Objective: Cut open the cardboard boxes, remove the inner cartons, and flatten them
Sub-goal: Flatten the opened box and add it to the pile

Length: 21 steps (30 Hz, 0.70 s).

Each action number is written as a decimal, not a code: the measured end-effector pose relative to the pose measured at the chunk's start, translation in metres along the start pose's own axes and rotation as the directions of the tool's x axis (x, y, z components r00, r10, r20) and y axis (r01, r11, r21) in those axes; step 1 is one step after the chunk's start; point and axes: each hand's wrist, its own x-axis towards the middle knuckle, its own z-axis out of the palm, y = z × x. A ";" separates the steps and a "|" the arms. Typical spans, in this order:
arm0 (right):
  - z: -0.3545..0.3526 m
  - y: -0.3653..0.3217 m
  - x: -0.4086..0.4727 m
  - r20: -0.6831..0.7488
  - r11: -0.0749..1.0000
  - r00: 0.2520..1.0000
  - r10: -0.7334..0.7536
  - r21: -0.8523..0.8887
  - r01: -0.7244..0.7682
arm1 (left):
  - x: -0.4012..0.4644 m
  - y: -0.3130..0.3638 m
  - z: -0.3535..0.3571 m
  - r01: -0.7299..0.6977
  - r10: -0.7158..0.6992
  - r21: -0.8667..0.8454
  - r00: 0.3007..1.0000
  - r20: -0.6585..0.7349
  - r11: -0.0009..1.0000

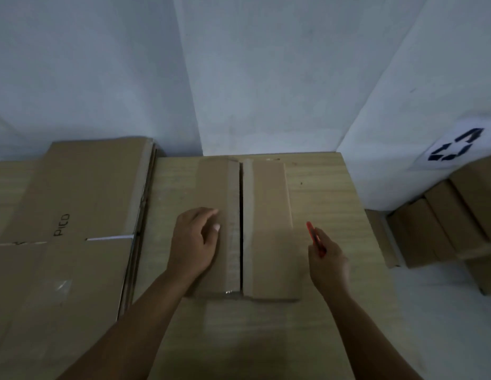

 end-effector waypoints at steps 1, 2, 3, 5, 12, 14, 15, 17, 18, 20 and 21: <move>0.001 0.007 -0.016 -0.027 0.999 1.000 0.015 -0.042 -0.016 | -0.013 -0.002 -0.002 -0.037 0.037 0.013 0.999 0.000 0.999; 0.002 0.014 -0.031 -0.039 0.997 0.999 0.032 -0.067 -0.035 | -0.024 -0.005 -0.004 -0.079 0.079 0.028 0.997 0.004 0.996; 0.003 0.020 -0.045 -0.039 0.995 0.997 0.061 -0.077 -0.064 | -0.033 -0.007 -0.006 -0.122 0.122 0.038 0.992 0.012 0.992; 0.005 0.033 -0.070 -0.046 0.988 0.993 0.109 -0.105 -0.114 | -0.050 -0.009 -0.007 -0.183 0.181 0.047 0.983 0.041 0.982; 0.001 0.070 -0.117 -0.093 0.959 0.985 0.145 -0.233 -0.163 | -0.093 -0.022 0.000 -0.200 0.173 0.156 0.970 0.174 0.967; -0.001 0.079 -0.120 -0.068 0.954 0.987 0.149 -0.254 -0.161 | -0.095 -0.019 0.002 -0.171 0.141 0.186 0.976 0.164 0.968; -0.002 0.082 -0.121 -0.058 0.954 0.987 0.148 -0.256 -0.158 | -0.095 -0.017 0.003 -0.152 0.121 0.198 0.979 0.162 0.968; -0.004 0.088 -0.122 -0.047 0.957 0.990 0.134 -0.254 -0.142 | -0.097 -0.013 0.005 -0.131 0.096 0.230 0.983 0.159 0.964; -0.005 0.088 -0.122 -0.047 0.957 0.992 0.115 -0.262 -0.123 | -0.097 -0.011 0.006 -0.130 0.092 0.247 0.983 0.159 0.960; -0.005 0.083 -0.121 -0.078 0.956 0.997 0.028 -0.289 -0.050 | -0.098 -0.009 0.008 -0.125 0.081 0.276 0.983 0.166 0.953; -0.003 0.076 -0.121 -0.113 0.955 0.992 -0.049 -0.296 0.014 | -0.097 -0.009 0.008 -0.121 0.073 0.291 0.983 0.171 0.949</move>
